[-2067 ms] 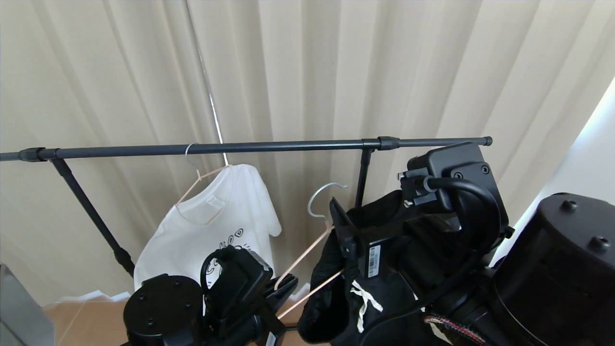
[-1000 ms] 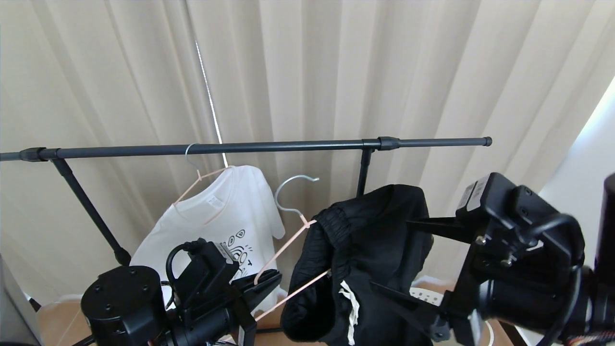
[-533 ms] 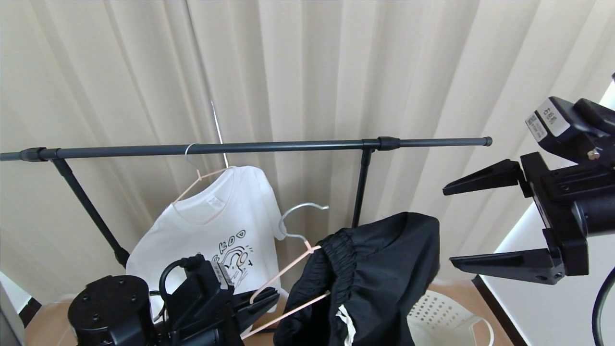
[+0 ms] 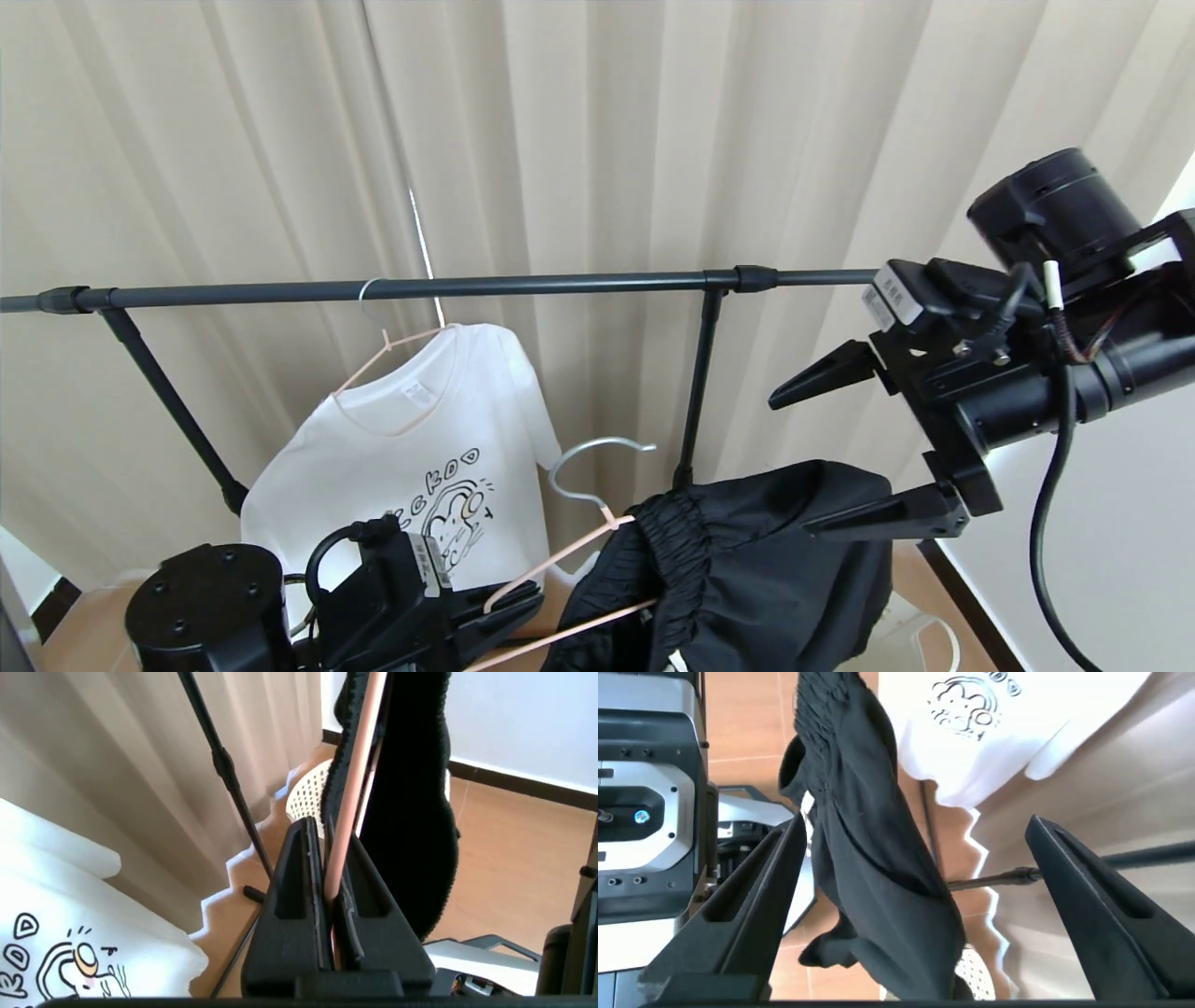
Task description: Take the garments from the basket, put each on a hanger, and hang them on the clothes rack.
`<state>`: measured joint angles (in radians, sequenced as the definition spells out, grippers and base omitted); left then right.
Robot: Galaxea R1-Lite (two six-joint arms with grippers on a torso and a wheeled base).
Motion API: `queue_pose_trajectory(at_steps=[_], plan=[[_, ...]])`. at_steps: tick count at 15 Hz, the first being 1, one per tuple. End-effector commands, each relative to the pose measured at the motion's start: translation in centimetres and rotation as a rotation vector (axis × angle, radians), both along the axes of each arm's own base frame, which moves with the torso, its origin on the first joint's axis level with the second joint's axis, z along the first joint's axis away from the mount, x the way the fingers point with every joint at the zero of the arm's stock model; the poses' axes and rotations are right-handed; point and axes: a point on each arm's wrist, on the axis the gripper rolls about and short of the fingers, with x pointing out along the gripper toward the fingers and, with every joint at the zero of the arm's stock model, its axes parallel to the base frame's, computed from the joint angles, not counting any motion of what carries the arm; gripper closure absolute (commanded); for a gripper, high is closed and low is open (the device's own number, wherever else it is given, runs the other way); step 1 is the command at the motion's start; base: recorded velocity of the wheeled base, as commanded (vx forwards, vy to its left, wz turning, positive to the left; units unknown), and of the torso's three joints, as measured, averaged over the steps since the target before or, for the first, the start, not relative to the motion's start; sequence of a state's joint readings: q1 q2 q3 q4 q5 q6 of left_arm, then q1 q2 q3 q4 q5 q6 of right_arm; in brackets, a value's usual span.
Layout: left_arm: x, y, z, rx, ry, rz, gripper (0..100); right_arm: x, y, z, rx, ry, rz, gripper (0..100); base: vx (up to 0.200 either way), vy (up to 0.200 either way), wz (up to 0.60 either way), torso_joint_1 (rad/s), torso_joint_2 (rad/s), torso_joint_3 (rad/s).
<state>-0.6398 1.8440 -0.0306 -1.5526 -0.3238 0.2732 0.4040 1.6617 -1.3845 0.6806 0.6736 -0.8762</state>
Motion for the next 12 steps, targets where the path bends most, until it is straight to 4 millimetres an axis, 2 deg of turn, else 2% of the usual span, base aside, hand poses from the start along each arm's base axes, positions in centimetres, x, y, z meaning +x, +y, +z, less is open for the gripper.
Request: queue_pose_trajectory(at_steps=[1,6,12], plan=[[0.3,-0.2,-0.2,0.003,0.004,0.0,100,1.0,1.1,-1.6,-0.022,0.051,0.022,0,0.0,0.0,0.0,0.0,0.0,0.0],[1.1,-0.7,0.1,-0.018,-0.022,0.005,100,1.7,2.6,-3.0,-0.043,0.088,0.053,0,0.0,0.0,0.0,0.0,0.0,0.0],[1.8,-1.3,0.4,-0.039,-0.047,0.003,100,2.2,3.8,-3.3,-0.043,0.098,0.071,0,0.0,0.0,0.0,0.0,0.0,0.0]])
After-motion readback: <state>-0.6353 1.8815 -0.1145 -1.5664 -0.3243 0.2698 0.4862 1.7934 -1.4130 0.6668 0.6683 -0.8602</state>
